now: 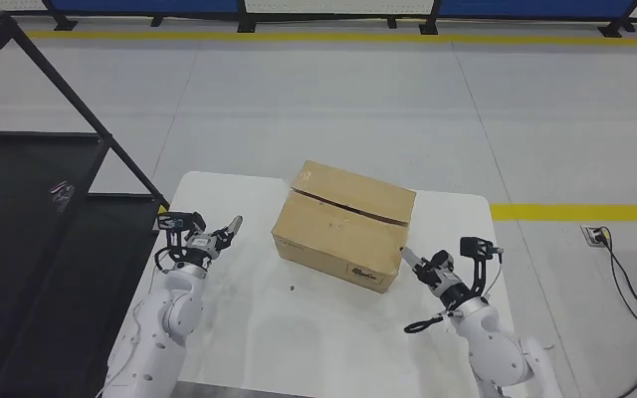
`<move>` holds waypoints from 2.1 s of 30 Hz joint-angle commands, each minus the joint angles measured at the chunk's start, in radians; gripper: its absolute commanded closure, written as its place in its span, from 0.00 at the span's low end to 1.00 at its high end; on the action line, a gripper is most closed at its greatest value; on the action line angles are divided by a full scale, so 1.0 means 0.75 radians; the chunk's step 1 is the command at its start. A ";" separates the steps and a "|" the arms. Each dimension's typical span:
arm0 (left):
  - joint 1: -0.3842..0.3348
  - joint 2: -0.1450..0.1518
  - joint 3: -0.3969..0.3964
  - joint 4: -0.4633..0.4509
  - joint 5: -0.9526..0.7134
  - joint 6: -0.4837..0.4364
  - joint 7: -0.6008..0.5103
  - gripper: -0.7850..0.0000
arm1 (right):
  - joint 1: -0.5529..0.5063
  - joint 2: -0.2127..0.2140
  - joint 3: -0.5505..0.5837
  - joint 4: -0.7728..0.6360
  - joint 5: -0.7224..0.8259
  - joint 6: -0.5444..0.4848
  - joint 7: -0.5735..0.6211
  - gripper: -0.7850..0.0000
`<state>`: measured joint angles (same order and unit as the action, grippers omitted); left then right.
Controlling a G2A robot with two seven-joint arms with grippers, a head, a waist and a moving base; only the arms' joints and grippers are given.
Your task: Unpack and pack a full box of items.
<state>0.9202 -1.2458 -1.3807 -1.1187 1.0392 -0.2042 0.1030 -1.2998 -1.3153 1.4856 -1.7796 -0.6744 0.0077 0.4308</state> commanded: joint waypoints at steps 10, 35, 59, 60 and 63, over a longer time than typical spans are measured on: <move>-0.020 -0.004 0.016 0.041 0.004 0.000 0.009 0.00 | 0.029 -0.012 -0.032 0.051 0.102 0.025 -0.091 0.00; 0.003 -0.017 0.025 0.032 -0.005 0.070 0.009 0.00 | 0.543 -0.111 -0.222 0.769 0.630 -0.154 -0.508 0.00; -0.091 -0.023 0.054 0.144 0.077 0.043 -0.004 0.00 | 0.501 -0.066 -0.136 0.767 0.662 -0.534 -0.095 0.00; -0.093 -0.023 0.058 0.145 0.083 0.031 -0.003 0.00 | 0.482 -0.056 -0.112 0.744 0.682 -0.578 -0.023 0.00; -0.096 -0.023 0.070 0.153 0.102 -0.004 -0.003 0.00 | 0.454 -0.037 -0.058 0.711 0.665 -0.602 0.057 0.00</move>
<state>0.8490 -1.2629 -1.3308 -1.0061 1.1110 -0.1996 0.1012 -0.9593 -1.3439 1.4423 -1.2464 -0.1740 -0.4485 0.4760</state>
